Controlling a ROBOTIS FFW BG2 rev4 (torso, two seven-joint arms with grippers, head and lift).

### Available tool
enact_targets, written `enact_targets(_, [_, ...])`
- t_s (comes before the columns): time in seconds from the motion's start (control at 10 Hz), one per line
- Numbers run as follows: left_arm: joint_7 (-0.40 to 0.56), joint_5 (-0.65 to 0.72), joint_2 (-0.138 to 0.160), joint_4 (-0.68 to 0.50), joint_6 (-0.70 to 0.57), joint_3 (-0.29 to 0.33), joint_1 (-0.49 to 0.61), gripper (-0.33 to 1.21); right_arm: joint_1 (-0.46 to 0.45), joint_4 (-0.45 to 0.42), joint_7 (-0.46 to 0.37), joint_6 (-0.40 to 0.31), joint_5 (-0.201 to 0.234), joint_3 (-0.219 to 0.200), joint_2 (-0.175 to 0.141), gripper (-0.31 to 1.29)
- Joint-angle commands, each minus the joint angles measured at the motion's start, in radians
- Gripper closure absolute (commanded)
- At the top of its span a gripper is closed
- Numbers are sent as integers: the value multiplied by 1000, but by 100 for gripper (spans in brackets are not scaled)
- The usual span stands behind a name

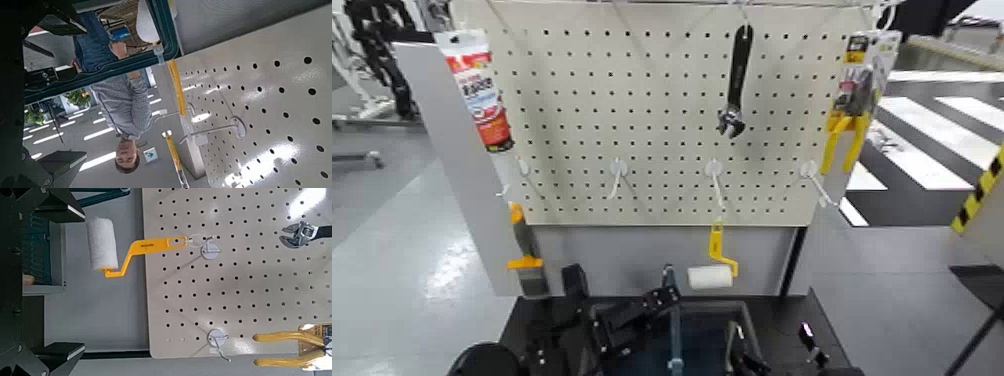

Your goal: Grasp the handle of the crate.

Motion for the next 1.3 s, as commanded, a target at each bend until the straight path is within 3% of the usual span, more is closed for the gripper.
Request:
enact_targets(0.1, [0,8,0,8,11,-7,-3,55,0,1,0,-1,-2,0,0,15])
enact_targets(0.2, [0,9,-1,11,16,-9,-3,78,0,1,0,-4,-2,0,0,15])
enact_targets(0.3, [0,9,0,13,23,-10,-4,82,0,1,0,-4,-2,0,0,15])
enact_targets(0.4, [0,9,-1,17,25,-12,-4,114,-2,1,0,-6,-2,1,0,15])
enact_targets(1.3, [6,43,-12,-15,39,-27,28,119,3,3,-2,-10,-3,-3,2,15])
